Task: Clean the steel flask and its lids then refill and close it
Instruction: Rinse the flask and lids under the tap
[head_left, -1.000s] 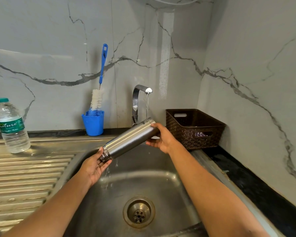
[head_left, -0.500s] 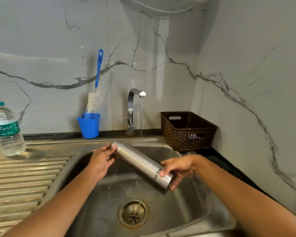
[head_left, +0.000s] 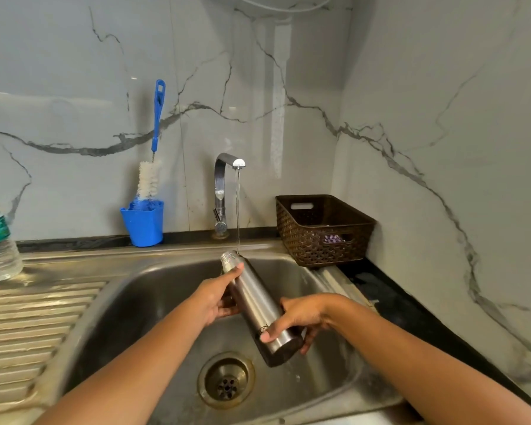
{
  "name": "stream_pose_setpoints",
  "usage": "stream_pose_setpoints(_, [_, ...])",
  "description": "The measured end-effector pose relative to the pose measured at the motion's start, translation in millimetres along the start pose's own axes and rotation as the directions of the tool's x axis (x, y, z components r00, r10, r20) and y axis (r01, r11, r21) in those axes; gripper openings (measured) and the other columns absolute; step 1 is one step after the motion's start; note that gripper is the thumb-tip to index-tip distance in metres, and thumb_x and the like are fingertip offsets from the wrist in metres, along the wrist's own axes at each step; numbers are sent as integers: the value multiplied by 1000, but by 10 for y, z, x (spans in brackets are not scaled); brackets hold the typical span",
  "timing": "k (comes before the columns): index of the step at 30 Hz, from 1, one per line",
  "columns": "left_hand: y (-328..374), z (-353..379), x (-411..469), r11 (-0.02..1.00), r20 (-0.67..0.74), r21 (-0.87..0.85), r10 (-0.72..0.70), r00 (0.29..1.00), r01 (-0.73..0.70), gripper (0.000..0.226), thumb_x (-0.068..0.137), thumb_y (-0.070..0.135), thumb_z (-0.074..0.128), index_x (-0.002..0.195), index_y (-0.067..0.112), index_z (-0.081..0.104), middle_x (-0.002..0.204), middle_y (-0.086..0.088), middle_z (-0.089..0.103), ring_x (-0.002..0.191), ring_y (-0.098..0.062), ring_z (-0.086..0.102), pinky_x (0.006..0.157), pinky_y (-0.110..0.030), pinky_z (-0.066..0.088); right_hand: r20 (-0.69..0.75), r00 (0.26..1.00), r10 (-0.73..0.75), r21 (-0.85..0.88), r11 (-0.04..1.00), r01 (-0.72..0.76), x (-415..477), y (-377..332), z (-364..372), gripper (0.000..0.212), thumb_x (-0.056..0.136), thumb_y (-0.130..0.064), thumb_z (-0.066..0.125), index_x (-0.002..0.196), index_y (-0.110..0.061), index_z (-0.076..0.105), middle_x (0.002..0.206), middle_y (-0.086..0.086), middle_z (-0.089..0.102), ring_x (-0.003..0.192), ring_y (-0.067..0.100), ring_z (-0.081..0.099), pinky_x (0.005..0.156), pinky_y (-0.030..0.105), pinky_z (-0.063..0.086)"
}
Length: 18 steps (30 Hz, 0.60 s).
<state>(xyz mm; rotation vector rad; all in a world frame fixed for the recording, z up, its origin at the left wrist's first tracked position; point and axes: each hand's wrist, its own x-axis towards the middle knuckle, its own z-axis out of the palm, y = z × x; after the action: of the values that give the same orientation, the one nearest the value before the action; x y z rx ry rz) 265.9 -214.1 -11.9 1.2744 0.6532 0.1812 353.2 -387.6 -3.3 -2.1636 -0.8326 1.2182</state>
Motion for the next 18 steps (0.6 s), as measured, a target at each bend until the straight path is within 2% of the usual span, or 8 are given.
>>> stream_pose_setpoints(3, [12,-36,11,1000,17,-22,15,1000,-14,46,81,34,70,114,5,55,100,-16,64,86,-28,64,61,-35,53,16,1000,-8,38,999,7,-29,-36,52,92,75,-51,71,143,-15,21,139,16,43,122,31,50,91,46,52])
stream_pose_setpoints(5, [50,-77,17,998,61,-56,40,997,-37,46,82,34,68,117,7,53,107,-17,63,92,-30,64,66,-36,53,59,998,-30,196,981,18,-18,-37,85,79,75,-60,63,134,-16,37,133,14,47,120,32,50,97,52,46])
stream_pose_setpoints(7, [84,-94,12,992,96,-100,81,992,-71,42,84,33,65,116,9,52,111,-17,62,95,-30,63,68,-36,53,73,994,-86,384,922,51,34,-33,112,61,75,-56,65,121,-18,49,122,10,55,115,29,53,102,53,41])
stream_pose_setpoints(9, [95,-86,14,986,101,-136,113,988,-99,31,87,30,63,109,12,53,112,-17,60,96,-30,62,71,-37,53,49,990,-129,454,886,92,105,-35,134,54,71,-46,65,115,-18,51,114,8,60,109,26,56,105,50,39])
stream_pose_setpoints(12, [101,-28,12,992,104,-98,93,990,-83,25,90,32,59,104,13,54,111,-18,61,96,-31,61,74,-39,53,-51,991,-126,389,911,136,129,-63,174,68,65,-46,66,123,-14,48,110,7,61,99,21,60,99,44,46])
stream_pose_setpoints(15, [87,24,2,992,99,119,28,995,-40,36,84,46,64,98,14,57,103,-15,65,93,-28,64,72,-38,54,-157,983,-97,272,953,137,144,-62,222,89,59,-52,77,130,-13,41,115,7,61,99,20,63,89,40,53])
stream_pose_setpoints(18, [78,62,-8,982,70,186,27,997,-39,41,78,45,70,98,11,58,100,-15,66,90,-27,65,66,-35,54,-249,967,-59,154,983,100,150,-41,276,90,64,-51,79,132,-16,33,119,6,59,102,20,62,80,36,55])
